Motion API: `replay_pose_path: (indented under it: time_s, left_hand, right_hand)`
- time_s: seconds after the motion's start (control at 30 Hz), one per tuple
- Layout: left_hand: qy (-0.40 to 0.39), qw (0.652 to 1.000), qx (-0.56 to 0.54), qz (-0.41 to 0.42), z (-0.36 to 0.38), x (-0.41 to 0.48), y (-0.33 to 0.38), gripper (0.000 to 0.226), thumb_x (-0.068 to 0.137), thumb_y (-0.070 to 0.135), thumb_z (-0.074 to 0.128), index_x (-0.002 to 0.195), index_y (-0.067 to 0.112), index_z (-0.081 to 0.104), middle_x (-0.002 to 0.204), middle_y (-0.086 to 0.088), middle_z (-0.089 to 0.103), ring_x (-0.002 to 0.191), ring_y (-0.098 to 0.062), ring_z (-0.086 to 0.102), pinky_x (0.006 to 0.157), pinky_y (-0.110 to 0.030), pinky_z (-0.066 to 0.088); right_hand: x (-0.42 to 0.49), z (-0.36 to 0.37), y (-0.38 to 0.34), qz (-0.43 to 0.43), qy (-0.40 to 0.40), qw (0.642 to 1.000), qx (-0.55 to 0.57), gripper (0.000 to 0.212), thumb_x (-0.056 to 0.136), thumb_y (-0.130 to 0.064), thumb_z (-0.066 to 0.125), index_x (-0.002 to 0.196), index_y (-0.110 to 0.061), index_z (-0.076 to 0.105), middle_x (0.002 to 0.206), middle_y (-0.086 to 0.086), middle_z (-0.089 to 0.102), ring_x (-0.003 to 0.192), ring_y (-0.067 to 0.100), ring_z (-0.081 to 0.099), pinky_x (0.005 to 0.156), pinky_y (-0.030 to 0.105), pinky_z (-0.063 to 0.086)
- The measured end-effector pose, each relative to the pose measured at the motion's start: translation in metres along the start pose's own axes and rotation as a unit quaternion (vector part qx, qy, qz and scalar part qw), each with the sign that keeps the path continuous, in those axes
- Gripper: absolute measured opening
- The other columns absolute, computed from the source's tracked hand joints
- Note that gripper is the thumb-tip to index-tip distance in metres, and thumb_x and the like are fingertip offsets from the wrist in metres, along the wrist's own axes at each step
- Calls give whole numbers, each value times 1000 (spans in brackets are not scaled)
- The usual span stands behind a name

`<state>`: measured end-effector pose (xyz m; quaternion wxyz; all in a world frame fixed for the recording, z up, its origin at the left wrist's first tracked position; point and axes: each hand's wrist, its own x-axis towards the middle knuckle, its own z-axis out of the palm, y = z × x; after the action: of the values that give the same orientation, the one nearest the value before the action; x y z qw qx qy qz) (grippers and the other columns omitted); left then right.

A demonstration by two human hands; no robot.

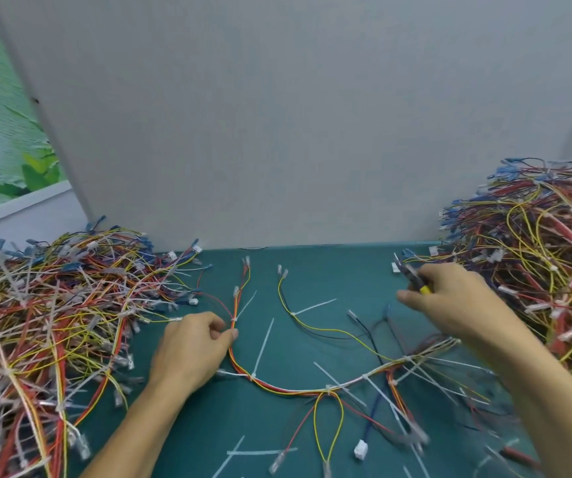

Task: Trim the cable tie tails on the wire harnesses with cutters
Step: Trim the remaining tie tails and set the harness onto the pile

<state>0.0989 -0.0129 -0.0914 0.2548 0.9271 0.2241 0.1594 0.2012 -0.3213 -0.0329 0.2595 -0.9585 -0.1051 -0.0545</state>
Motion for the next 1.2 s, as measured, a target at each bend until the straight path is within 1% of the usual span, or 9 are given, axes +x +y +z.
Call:
replay_pose_path:
  time_s: [0.07,0.17,0.33,0.5,0.63,0.77,0.9,1.0,1.2]
  left_hand:
    - [-1,1000,3,-14,-3,-1,5,20,78,49,69,80,29,70,69,20,60,87,-16,64,78,-29,50]
    - [-33,999,15,-39,-4,-3,11,26,72,55,71,70,30,63,73,15,66,84,-17,63,78,-30,51]
    - [-54,998,11,-35,2,-9,17,19,70,26,82,79,30,65,73,18,66,84,-14,64,80,-29,51]
    - [9,999,-33,-18,7,-1,7,20,73,10,79,89,19,72,77,10,70,79,-14,66,76,-25,47]
    - [62,998,-17,-26,1,6,-8,19,77,9,75,95,16,72,90,1,74,90,-21,66,84,-29,46]
    - [65,997,0,-30,0,9,-16,17,80,11,73,96,17,72,91,1,73,90,-22,65,86,-31,46]
    - [63,997,-2,-38,1,9,-16,15,81,13,73,95,18,72,89,2,73,88,-21,65,85,-31,46]
    - [62,997,0,-40,1,9,-15,15,80,14,73,94,18,72,87,3,72,87,-21,64,85,-31,47]
    - [63,997,-4,-40,1,7,-12,15,79,14,75,94,17,72,87,2,73,87,-22,65,87,-33,48]
  right_hand:
    - [3,-10,16,50,-10,997,-49,27,84,-39,68,72,-18,57,74,4,61,75,26,57,65,37,45]
    - [4,-5,28,99,-84,984,-121,26,80,-38,69,85,-15,59,86,8,62,82,28,60,72,36,51]
    - [2,16,25,96,-189,965,-151,33,71,-43,76,85,-18,59,99,9,62,90,28,61,77,35,52]
    - [-4,23,11,78,-174,972,-134,34,66,-41,75,80,-13,62,81,6,60,80,28,61,62,27,42]
    - [-11,38,-10,41,-180,980,-78,32,69,-41,74,87,-14,68,85,6,65,79,24,64,51,22,39]
    - [-13,44,-17,9,-197,980,-25,22,73,-37,74,85,-19,70,82,2,67,80,20,64,60,25,45]
    - [-10,35,-12,-6,-225,974,5,15,74,-35,77,82,-24,70,77,-5,66,73,12,61,60,24,44]
    - [-8,35,-8,-3,-222,975,-25,19,73,-33,76,82,-19,67,80,0,67,78,19,63,66,29,48]
    - [-7,45,-1,55,-167,980,-95,16,70,-28,67,80,-16,62,83,3,62,80,27,62,52,24,37]
